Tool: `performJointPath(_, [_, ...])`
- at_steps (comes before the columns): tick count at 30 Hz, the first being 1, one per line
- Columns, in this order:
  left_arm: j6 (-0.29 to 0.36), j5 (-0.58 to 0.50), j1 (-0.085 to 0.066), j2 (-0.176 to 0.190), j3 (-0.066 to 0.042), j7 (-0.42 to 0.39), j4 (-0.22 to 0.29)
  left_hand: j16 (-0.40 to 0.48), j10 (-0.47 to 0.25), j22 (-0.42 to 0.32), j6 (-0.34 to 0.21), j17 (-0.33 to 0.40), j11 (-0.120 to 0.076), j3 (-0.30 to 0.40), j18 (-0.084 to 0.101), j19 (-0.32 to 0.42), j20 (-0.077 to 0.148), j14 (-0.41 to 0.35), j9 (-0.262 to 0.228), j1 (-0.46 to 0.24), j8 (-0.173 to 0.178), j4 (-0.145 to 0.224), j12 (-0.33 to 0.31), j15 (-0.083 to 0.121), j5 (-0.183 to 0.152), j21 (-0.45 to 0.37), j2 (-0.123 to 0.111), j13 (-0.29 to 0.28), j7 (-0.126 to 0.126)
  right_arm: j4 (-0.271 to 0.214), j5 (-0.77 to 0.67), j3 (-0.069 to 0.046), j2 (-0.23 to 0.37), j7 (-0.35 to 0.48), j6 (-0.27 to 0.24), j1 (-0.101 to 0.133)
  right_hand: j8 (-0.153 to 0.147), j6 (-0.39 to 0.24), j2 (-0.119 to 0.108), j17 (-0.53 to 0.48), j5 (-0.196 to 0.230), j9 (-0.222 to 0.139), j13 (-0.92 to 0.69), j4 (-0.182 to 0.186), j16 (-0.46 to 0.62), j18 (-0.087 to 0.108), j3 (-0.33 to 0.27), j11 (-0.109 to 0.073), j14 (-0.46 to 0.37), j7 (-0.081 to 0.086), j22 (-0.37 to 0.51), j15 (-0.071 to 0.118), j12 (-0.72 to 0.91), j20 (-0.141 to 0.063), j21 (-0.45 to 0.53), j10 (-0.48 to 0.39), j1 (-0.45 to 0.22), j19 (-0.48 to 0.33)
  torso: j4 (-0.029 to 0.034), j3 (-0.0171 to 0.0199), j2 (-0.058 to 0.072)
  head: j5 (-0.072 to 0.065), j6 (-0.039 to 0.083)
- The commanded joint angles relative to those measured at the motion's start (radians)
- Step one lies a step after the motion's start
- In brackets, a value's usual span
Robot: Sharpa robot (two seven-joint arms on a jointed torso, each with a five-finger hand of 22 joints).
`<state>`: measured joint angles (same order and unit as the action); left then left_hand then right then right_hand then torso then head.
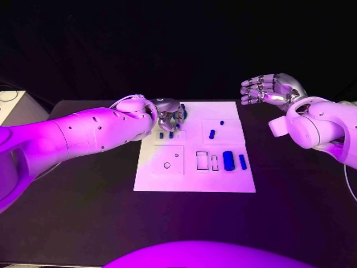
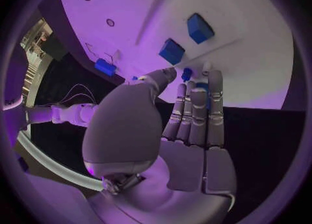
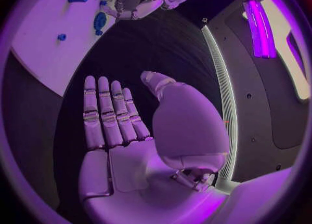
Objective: Assemble the parts on the task board
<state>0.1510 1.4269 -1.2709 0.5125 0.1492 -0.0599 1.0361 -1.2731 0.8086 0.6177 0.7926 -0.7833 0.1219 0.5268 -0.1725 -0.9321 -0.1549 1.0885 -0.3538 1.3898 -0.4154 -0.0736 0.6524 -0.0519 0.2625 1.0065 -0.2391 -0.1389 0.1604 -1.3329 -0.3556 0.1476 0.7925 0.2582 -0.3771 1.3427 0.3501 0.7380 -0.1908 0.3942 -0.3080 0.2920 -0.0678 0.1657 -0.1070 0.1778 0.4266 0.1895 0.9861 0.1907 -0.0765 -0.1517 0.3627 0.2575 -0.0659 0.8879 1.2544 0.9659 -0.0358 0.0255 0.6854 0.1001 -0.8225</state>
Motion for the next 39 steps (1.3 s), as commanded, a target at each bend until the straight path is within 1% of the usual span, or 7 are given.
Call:
performJointPath(1, [-0.01, 0.005, 0.001, -0.006, 0.0, -0.004, -0.005, -0.009, 0.015, 0.004, 0.014, -0.003, -0.002, 0.012, -0.012, -0.007, 0.002, 0.009, 0.004, 0.011, 0.007, 0.0, -0.008, 0.001, -0.002, 0.01, 0.003, 0.003, 0.001, -0.002, -0.001, -0.001, -0.001, 0.011, 0.007, 0.0, -0.006, 0.006, 0.008, -0.001, -0.005, -0.002, 0.002, 0.001, 0.006, 0.007, -0.003, 0.002, 0.007, 0.059, 0.001, 0.002, 0.003, 0.002, -0.003, 0.001, -0.002, 0.002, -0.0009, 0.0002, 0.0, -0.002, -0.001])
performJointPath(13, [-0.026, 0.001, 0.004, -0.013, 0.0, 0.0, -0.021, -0.024, 0.038, 0.015, 0.043, -0.005, -0.005, 0.039, -0.012, -0.005, 0.006, 0.017, 0.013, 0.022, 0.019, 0.01, -0.032, 0.004, -0.004, 0.026, 0.015, 0.015, 0.0, -0.006, -0.001, -0.001, 0.003, 0.011, 0.006, 0.0, -0.006, 0.006, 0.008, -0.001, -0.005, -0.002, 0.002, 0.001, 0.006, 0.007, -0.003, 0.002, 0.007, 0.059, 0.001, 0.002, 0.003, 0.002, -0.003, 0.001, -0.002, 0.002, 0.0023, 0.0009, -0.001, -0.008, -0.006])
performJointPath(17, [-0.031, 0.0, 0.004, -0.014, 0.0, 0.003, -0.022, -0.036, 0.057, 0.023, 0.057, -0.016, -0.008, 0.052, -0.013, -0.004, 0.008, 0.027, 0.017, 0.029, 0.026, 0.019, -0.042, 0.007, -0.005, 0.038, 0.022, 0.019, 0.0, -0.006, -0.001, -0.001, 0.003, 0.011, 0.006, 0.0, -0.006, 0.006, 0.008, -0.001, -0.005, -0.002, 0.002, 0.001, 0.006, 0.007, -0.003, 0.002, 0.007, 0.059, 0.001, 0.002, 0.003, 0.002, -0.003, 0.001, -0.002, 0.002, 0.0019, 0.0001, -0.002, -0.007, -0.008])
performJointPath(21, [-0.037, 0.0, 0.004, -0.014, 0.0, 0.01, -0.025, -0.042, 0.071, 0.032, 0.066, -0.016, -0.01, 0.065, -0.013, -0.002, 0.011, 0.03, 0.021, 0.036, 0.034, 0.031, -0.054, 0.01, -0.005, 0.052, 0.026, 0.023, 0.001, -0.007, -0.001, -0.001, 0.003, 0.011, 0.006, 0.0, -0.006, 0.006, 0.008, -0.001, -0.005, -0.002, 0.002, 0.001, 0.006, 0.007, -0.003, 0.002, 0.007, 0.059, 0.001, 0.002, 0.003, 0.002, -0.003, 0.001, -0.002, 0.002, 0.0015, 0.0003, -0.002, -0.007, -0.009])
performJointPath(29, [-0.046, -0.005, 0.005, -0.019, 0.0, 0.015, -0.033, -0.045, 0.07, 0.039, 0.068, -0.014, -0.008, 0.071, -0.012, 0.002, 0.012, 0.03, 0.025, 0.033, 0.042, 0.036, -0.068, 0.009, -0.006, 0.06, 0.026, 0.028, 0.003, -0.008, -0.001, -0.001, 0.004, 0.012, 0.006, 0.0, -0.006, 0.006, 0.008, -0.003, -0.006, -0.002, 0.002, 0.001, 0.007, 0.007, -0.003, 0.002, 0.008, 0.059, 0.003, 0.002, 0.004, 0.002, -0.003, 0.001, -0.001, 0.003, 0.0021, -0.0004, -0.001, -0.009, -0.009])
performJointPath(34, [-0.047, -0.007, 0.009, -0.024, 0.0, 0.012, -0.036, -0.05, 0.074, 0.041, 0.068, -0.021, -0.007, 0.071, -0.012, 0.003, 0.011, 0.036, 0.026, 0.028, 0.046, 0.036, -0.073, 0.008, -0.009, 0.064, 0.026, 0.03, 0.003, -0.009, -0.001, -0.001, 0.005, 0.012, 0.006, 0.0, -0.006, 0.006, 0.008, -0.003, -0.006, -0.002, 0.002, 0.001, 0.007, 0.007, -0.003, 0.002, 0.008, 0.059, 0.003, 0.002, 0.004, 0.002, -0.003, 0.001, -0.001, 0.003, 0.0013, 0.0002, -0.001, -0.008, -0.01])
performJointPath(39, [-0.046, -0.01, 0.012, -0.028, 0.0, 0.01, -0.04, -0.054, 0.076, 0.043, 0.067, -0.024, -0.007, 0.07, -0.012, 0.005, 0.01, 0.04, 0.028, 0.023, 0.051, 0.035, -0.078, 0.007, -0.011, 0.066, 0.024, 0.031, 0.002, -0.011, -0.001, -0.001, 0.006, 0.012, 0.005, 0.0, -0.006, 0.006, 0.008, -0.003, -0.006, -0.002, 0.002, 0.001, 0.007, 0.007, -0.003, 0.002, 0.008, 0.059, 0.003, 0.002, 0.004, 0.002, -0.003, 0.001, -0.001, 0.003, 0.0012, -0.0001, -0.001, -0.009, -0.012])
